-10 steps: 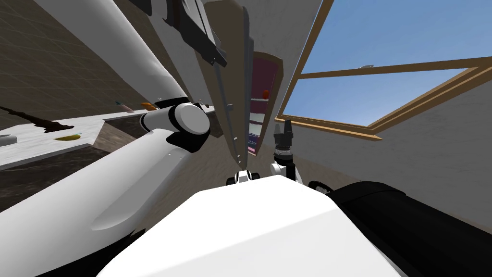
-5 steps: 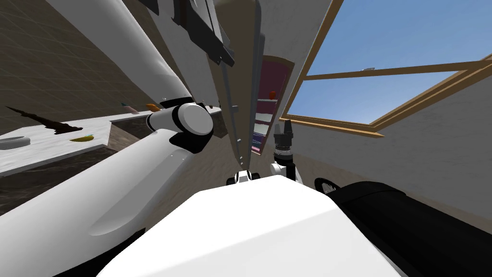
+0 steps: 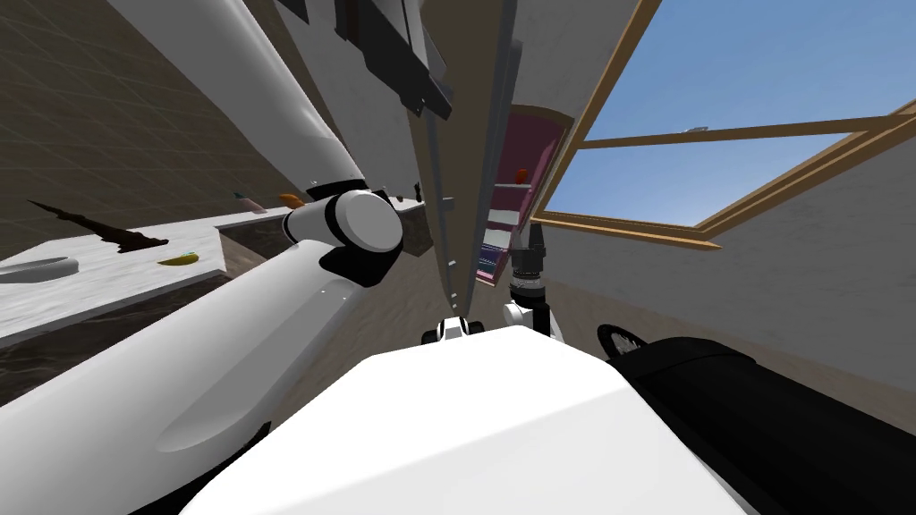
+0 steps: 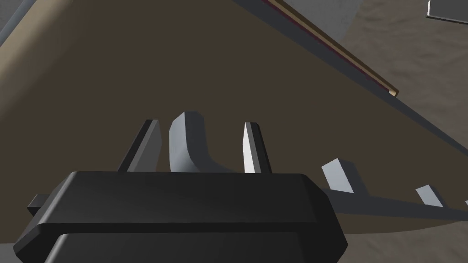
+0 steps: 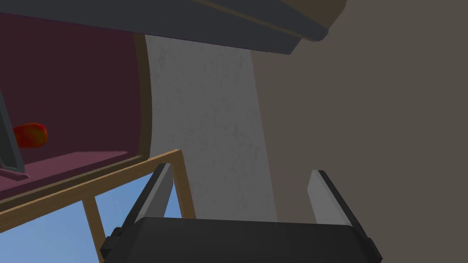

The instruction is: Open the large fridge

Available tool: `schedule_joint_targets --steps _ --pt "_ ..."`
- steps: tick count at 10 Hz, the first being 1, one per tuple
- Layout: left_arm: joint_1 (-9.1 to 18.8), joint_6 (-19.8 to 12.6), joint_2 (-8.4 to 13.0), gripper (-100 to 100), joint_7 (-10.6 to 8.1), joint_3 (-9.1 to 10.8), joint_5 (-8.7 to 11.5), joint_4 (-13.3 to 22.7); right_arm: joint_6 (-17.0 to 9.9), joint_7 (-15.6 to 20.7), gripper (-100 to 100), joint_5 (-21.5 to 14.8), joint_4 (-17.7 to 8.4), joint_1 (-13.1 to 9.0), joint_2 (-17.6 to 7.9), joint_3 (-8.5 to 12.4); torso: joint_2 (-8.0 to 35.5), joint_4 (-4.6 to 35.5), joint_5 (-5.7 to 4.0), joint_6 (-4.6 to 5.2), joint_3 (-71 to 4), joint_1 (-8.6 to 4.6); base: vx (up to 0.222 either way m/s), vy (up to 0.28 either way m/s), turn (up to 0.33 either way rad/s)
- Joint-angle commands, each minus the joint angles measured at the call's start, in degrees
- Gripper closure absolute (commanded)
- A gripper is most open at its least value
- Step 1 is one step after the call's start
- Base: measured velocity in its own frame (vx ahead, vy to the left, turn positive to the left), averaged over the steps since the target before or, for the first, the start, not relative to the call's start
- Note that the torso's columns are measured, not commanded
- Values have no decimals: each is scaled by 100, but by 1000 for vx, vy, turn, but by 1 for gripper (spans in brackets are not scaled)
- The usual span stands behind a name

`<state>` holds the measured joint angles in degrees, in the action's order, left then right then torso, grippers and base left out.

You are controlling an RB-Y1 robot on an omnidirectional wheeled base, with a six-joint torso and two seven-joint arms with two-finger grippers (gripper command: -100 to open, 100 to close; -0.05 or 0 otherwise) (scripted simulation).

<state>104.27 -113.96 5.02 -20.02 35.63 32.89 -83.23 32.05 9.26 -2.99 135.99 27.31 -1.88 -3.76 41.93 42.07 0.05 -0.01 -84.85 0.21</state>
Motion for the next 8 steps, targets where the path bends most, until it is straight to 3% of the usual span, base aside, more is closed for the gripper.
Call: schedule_joint_targets --steps 1,2,4,5,8 --pt "39 -80 -111 100 10 74 198 -6 0 0 0 0 0 0 1 -1 2 1 -2 -4 5 -24 11 336 -4" --pt "58 -40 -68 100 -4 50 134 1 0 0 0 0 0 0 0 0 8 1 -7 0 12 -20 1 174 -16" --pt "98 -53 -134 100 20 95 408 83 0 0 0 0 0 0 2 -2 4 7 -31 13 8 -69 66 250 -73" --pt "98 -53 -134 100 20 95 408 83 0 0 0 0 0 1 1 -1 -6 5 -21 14 1 -31 45 280 -82" --pt "127 -60 -197 100 44 134 667 169 0 0 0 0 0 0 2 -2 12 5 -20 3 16 -52 -1 238 -81"
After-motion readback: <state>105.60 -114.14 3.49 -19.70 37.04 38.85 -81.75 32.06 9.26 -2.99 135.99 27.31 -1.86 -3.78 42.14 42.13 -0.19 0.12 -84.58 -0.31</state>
